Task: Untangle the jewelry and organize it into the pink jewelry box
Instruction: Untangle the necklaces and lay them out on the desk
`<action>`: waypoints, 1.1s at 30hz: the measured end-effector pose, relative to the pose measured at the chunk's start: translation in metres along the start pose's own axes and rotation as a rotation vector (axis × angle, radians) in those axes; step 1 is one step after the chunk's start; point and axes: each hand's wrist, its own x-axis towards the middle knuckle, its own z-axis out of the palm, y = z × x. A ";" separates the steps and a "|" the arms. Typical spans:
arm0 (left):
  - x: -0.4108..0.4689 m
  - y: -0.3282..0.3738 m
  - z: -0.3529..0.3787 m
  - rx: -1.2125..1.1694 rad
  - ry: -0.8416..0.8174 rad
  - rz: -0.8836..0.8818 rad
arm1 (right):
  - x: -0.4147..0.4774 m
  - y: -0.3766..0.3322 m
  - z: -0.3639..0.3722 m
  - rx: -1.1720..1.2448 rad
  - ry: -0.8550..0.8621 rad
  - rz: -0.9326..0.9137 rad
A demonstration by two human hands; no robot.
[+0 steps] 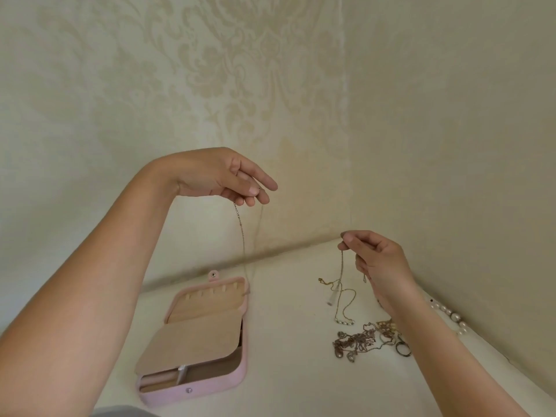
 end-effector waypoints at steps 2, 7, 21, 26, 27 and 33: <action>-0.011 0.006 0.000 -0.004 -0.017 0.016 | -0.003 -0.001 0.003 -0.007 -0.020 0.000; -0.025 0.015 0.010 0.018 -0.073 0.024 | -0.009 -0.001 0.006 -0.058 -0.028 -0.019; 0.103 -0.106 0.084 0.159 -0.074 -0.263 | -0.005 0.006 0.007 -0.217 0.007 -0.056; 0.136 -0.147 0.091 0.150 0.130 -0.266 | -0.005 0.018 0.007 -0.535 -0.006 -0.203; 0.142 -0.153 0.092 0.098 0.188 -0.266 | -0.005 0.022 0.007 -0.616 -0.016 -0.235; 0.154 -0.154 0.095 0.319 0.174 -0.301 | -0.007 0.040 0.013 -1.030 -0.215 -0.496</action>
